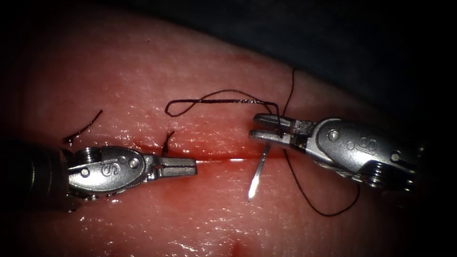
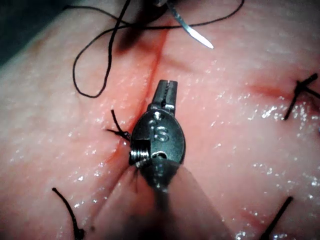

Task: Wound Closure
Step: Press the tissue with the left tool while driving the needle through the skin above the cut with the right tool.

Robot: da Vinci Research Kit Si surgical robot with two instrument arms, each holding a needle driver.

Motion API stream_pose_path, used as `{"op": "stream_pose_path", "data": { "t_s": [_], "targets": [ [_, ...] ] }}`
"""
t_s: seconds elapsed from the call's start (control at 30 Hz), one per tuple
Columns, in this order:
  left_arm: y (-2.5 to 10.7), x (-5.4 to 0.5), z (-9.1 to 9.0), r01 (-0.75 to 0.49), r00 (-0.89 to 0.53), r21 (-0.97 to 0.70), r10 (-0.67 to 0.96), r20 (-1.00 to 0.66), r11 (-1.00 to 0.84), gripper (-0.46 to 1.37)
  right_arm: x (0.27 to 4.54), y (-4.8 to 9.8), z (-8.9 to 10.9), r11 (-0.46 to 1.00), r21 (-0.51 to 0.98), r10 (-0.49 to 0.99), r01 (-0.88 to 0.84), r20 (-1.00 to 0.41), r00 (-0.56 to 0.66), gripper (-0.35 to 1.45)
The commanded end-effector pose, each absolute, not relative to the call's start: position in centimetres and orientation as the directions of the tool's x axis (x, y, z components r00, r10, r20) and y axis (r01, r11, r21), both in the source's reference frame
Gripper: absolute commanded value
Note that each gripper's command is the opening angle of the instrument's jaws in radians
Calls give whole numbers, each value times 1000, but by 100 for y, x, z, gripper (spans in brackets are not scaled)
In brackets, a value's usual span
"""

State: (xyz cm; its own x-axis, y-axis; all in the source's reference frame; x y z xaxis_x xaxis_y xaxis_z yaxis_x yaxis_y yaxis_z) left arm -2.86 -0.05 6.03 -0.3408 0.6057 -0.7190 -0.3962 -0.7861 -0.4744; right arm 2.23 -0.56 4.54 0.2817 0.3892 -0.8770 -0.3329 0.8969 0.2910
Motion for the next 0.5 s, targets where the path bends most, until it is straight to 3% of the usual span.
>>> {"op": "stream_pose_path", "data": {
  "t_s": [0.03,0.5],
  "targets": [
    [-5,-286,606,-395,-350,-478,610,-711,-785,-32,224,-55,458,899,288,383,-331,-883,272,-35],
    [-15,-284,641,-430,-398,-488,644,-653,-760,-29,267,-26,505,963,111,175,-245,-950,259,-35]
  ]
}}
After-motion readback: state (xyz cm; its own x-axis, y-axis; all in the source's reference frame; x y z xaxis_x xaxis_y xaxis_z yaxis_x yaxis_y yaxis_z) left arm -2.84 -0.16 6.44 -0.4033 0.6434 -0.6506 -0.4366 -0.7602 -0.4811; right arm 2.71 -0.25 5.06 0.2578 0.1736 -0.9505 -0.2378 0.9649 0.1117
